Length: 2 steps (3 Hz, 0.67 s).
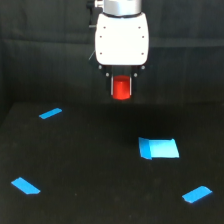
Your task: Pick up the red object from the table
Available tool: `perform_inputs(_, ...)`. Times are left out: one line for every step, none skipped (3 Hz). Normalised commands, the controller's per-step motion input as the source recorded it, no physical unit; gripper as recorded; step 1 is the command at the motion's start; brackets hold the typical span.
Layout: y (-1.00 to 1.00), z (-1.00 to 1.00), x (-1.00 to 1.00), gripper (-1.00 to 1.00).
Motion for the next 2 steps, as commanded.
perform_inputs(-0.01,0.18,0.11,-0.85)
perform_inputs(-0.08,0.15,0.0,-0.74)
